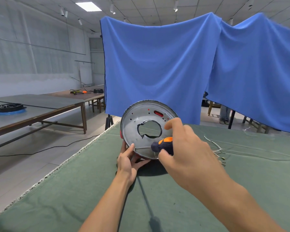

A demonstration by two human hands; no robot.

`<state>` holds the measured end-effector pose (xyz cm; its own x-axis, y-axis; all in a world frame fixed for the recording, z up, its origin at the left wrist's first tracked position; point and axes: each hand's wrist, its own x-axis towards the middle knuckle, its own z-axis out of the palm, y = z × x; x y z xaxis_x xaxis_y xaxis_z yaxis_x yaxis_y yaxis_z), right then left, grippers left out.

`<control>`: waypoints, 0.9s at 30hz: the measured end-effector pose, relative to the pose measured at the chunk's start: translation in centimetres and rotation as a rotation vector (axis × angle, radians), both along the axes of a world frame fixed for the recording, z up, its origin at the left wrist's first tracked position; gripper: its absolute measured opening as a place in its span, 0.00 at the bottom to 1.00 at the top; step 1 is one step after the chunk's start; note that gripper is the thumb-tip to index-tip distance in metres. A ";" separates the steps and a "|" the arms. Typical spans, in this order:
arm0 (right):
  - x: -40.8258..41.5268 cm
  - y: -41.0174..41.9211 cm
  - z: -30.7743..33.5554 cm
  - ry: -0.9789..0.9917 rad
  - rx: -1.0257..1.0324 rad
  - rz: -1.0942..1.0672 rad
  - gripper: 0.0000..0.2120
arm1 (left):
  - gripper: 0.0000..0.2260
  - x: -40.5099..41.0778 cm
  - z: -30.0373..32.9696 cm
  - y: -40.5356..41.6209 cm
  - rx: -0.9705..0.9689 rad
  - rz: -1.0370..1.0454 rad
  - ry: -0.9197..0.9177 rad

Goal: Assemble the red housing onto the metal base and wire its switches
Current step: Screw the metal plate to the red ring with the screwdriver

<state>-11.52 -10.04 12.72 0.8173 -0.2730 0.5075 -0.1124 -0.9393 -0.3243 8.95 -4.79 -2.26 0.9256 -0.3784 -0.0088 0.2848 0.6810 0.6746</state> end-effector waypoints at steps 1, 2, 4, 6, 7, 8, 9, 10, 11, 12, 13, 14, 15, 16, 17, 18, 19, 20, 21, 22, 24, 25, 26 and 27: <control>0.1 0.0 0.0 -0.020 -0.014 0.010 0.13 | 0.19 -0.1 0.1 -0.1 0.016 -0.007 -0.007; 0.2 0.0 0.0 -0.047 -0.054 0.000 0.11 | 0.19 -0.1 0.1 -0.1 0.030 -0.010 -0.012; 0.3 -0.1 0.0 -0.050 -0.149 -0.079 0.16 | 0.18 -0.2 0.1 -0.1 0.044 -0.004 -0.017; 0.2 -0.2 0.2 -0.027 -0.146 -0.125 0.19 | 0.17 -0.2 0.1 -0.1 0.044 -0.006 -0.024; 0.1 -0.4 0.3 -0.022 -0.084 -0.095 0.17 | 0.18 -0.2 0.2 -0.1 0.040 -0.011 -0.024; 0.0 -0.5 0.4 -0.017 -0.001 -0.045 0.13 | 0.18 -0.2 0.2 -0.1 0.035 -0.016 -0.023; -0.1 -0.5 0.6 0.003 0.071 0.006 0.11 | 0.18 -0.2 0.3 -0.1 0.032 -0.020 -0.022; -0.1 -0.4 0.7 0.016 0.111 0.047 0.12 | 0.18 -0.2 0.3 -0.1 0.034 -0.023 -0.023; 0.1 -0.4 0.6 0.014 0.103 0.058 0.11 | 0.19 -0.2 0.3 -0.1 0.039 -0.028 -0.028; 0.3 -0.4 0.7 -0.003 0.063 0.039 0.09 | 0.18 -0.2 0.2 -0.1 0.044 -0.030 -0.033; 0.5 -0.3 0.8 -0.028 0.009 0.001 0.09 | 0.18 -0.2 0.2 -0.1 0.047 -0.030 -0.039; 0.6 -0.3 0.8 -0.033 -0.044 -0.051 0.12 | 0.18 -0.2 0.1 -0.1 0.047 -0.027 -0.044; 0.7 -0.4 0.8 -0.034 -0.060 -0.073 0.14 | 0.18 -0.1 0.0 -0.1 0.045 -0.026 -0.047; 0.6 -0.4 0.9 -0.011 -0.041 -0.058 0.14 | 0.18 -0.1 0.0 0.0 0.040 -0.028 -0.051; 0.5 -0.4 0.9 -0.007 -0.013 -0.022 0.12 | 0.18 0.0 0.0 0.0 0.036 -0.034 -0.056; 0.4 -0.2 0.9 0.006 -0.002 0.023 0.11 | 0.19 0.0 0.0 0.0 0.037 -0.040 -0.064; 0.3 -0.1 0.9 0.001 -0.010 0.061 0.10 | 0.19 0.1 0.0 0.0 0.042 -0.045 -0.071; 0.2 0.1 0.9 -0.003 -0.031 0.062 0.09 | 0.20 0.2 0.0 0.0 0.049 -0.048 -0.078; 0.4 0.2 0.9 -0.031 -0.065 0.035 0.08 | 0.20 0.2 -0.1 0.0 0.050 -0.049 -0.085; 0.6 0.3 1.0 -0.049 -0.112 -0.016 0.10 | 0.21 0.3 -0.2 0.0 0.049 -0.045 -0.088; 0.7 0.2 1.2 -0.046 -0.139 -0.082 0.15 | 0.21 0.3 -0.3 0.0 0.047 -0.033 -0.080; 0.7 0.0 1.3 -0.031 -0.096 -0.069 0.15 | 0.21 0.3 -0.3 0.1 0.041 -0.033 -0.073; 0.6 -0.1 1.2 -0.013 -0.046 -0.038 0.14 | 0.21 0.3 -0.2 0.1 0.034 -0.037 -0.068; 0.4 0.0 1.2 0.005 -0.025 0.002 0.13 | 0.21 0.3 -0.2 0.1 0.032 -0.043 -0.068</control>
